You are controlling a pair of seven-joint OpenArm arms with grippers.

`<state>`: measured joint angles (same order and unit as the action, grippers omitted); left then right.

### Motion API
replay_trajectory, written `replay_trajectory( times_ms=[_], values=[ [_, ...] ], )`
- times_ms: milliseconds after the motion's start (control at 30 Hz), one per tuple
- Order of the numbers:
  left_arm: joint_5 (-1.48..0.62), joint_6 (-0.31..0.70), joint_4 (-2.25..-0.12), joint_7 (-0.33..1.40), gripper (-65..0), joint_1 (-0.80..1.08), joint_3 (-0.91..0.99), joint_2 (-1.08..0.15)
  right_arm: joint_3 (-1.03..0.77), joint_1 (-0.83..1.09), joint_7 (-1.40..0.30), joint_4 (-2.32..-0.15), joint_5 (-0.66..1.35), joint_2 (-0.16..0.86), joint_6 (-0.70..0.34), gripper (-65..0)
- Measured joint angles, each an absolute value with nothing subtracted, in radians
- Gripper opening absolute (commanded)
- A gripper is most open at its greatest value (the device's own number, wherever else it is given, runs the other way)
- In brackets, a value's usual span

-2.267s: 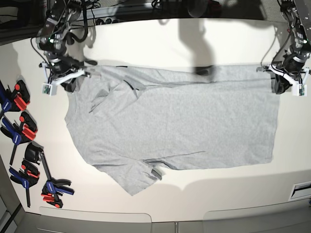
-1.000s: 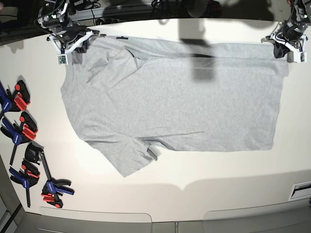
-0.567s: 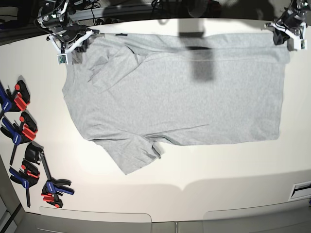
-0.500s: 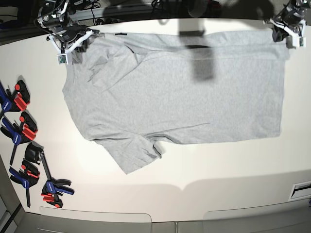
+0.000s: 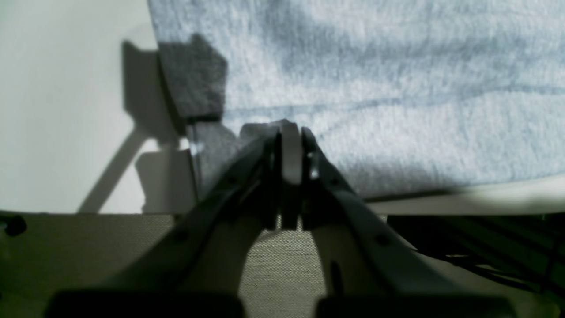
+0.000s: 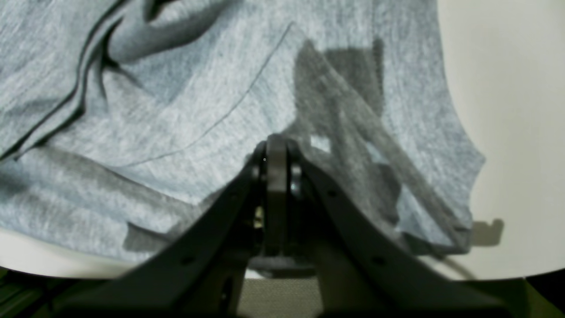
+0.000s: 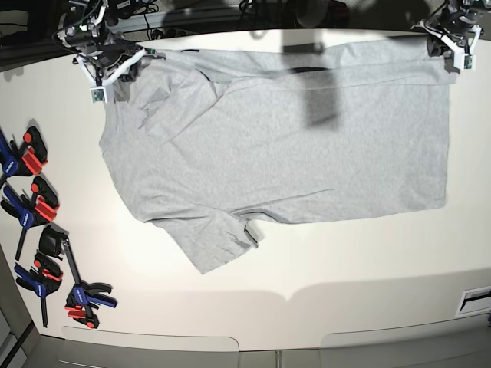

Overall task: Fold the T-shirt properly
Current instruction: 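Move the right gripper to the sleeve and grasp the side edge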

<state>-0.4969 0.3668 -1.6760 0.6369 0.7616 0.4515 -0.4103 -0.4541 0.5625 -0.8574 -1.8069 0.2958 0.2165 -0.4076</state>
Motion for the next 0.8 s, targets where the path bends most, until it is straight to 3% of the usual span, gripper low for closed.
replay_trajectory(
  times_ms=[267, 667, 800],
  values=[
    [-0.47, 0.352, -1.75, 0.664, -65.0, 0.767, 0.444, -0.406, -0.454, 0.551, -0.829, -1.897, 0.281, 0.216, -0.408, -65.0],
    [-0.259, 0.177, -2.084, 0.575, -65.0, 0.769, 0.439, -0.4, -0.454, 0.361, -0.783, -1.983, 0.269, 0.216, -0.403, -65.0],
    [-0.262, 0.169, -2.11, 0.573, -65.0, 0.769, 0.439, -0.399, -0.454, 0.262, -0.694, -1.961, 0.16, 0.217, -0.385, -40.8]
  ],
)
